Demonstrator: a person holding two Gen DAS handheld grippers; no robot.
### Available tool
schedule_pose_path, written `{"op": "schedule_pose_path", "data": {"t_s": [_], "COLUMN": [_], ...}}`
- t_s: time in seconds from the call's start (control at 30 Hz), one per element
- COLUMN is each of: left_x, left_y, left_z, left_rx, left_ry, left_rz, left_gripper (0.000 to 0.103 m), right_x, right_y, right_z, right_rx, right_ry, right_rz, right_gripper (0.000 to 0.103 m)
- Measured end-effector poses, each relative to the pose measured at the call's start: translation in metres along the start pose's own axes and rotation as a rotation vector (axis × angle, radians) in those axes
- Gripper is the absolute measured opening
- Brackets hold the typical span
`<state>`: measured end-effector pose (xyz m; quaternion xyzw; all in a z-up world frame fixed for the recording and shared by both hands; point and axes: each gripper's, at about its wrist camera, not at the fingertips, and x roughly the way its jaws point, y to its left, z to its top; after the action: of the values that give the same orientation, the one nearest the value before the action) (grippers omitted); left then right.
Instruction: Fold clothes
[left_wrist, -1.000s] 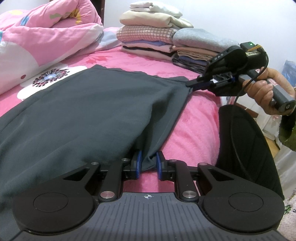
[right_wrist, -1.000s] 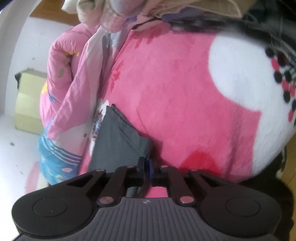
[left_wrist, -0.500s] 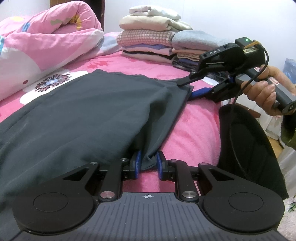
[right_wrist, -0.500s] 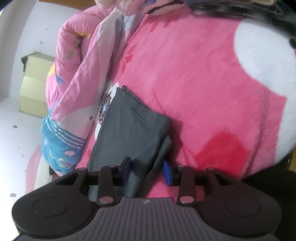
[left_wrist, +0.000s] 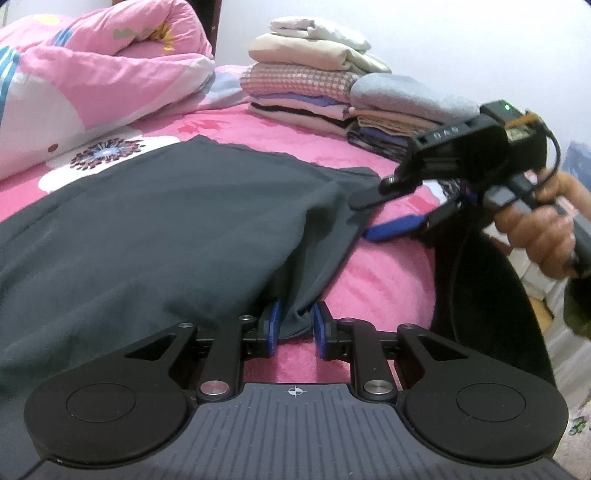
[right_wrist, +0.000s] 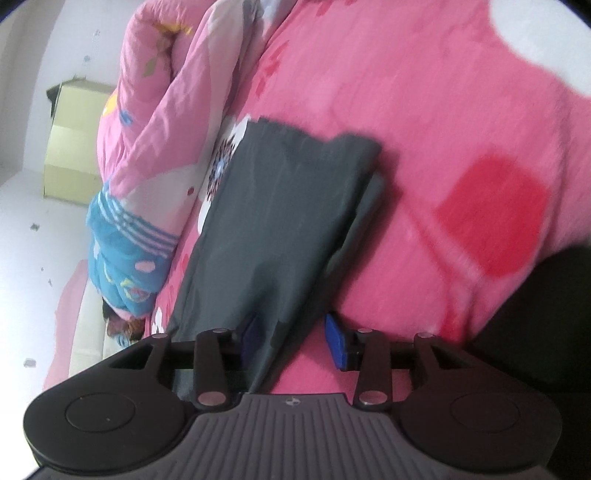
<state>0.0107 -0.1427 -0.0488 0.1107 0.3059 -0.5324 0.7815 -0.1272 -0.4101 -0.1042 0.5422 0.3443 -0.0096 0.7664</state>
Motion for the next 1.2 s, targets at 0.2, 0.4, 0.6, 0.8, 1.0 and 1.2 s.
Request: {"op": "schedule_pose_path", "data": {"t_s": [0.2,0.4,0.6,0.8,1.0,1.2], "left_x": [0.0,0.0,-0.007,-0.033,-0.057,-0.05], "left_y": [0.001,-0.008,-0.016,-0.006,0.013,0.044], "left_z": [0.0,-0.002,-0.004,-0.002,0.007,0.034], "left_rx": [-0.009,0.055,0.1,0.04,-0.061,-0.127], "left_ry": [-0.007,-0.014,-0.03,-0.088,-0.158,-0.129], "left_rz": [-0.02,0.001,0.036,0.04,0.06,0.209], "left_gripper": [0.022,0.031,0.032,0.032,0.032,0.032], "right_x": [0.012,0.025,0.034,0.039,0.038,0.036], "right_y": [0.014,0.024,0.034,0.034,0.027,0.025], "right_z": [-0.017,-0.027,-0.038,-0.041,-0.043,-0.046], "right_rx": [-0.049,-0.076,-0.114,-0.138,-0.147,-0.16], "right_ry": [0.039,0.075,0.071,0.063,0.057,0.05], "right_rz": [0.01,0.035,0.043,0.038,0.036,0.042], "right_gripper": [0.042,0.043,0.041,0.024,0.007,0.004]}}
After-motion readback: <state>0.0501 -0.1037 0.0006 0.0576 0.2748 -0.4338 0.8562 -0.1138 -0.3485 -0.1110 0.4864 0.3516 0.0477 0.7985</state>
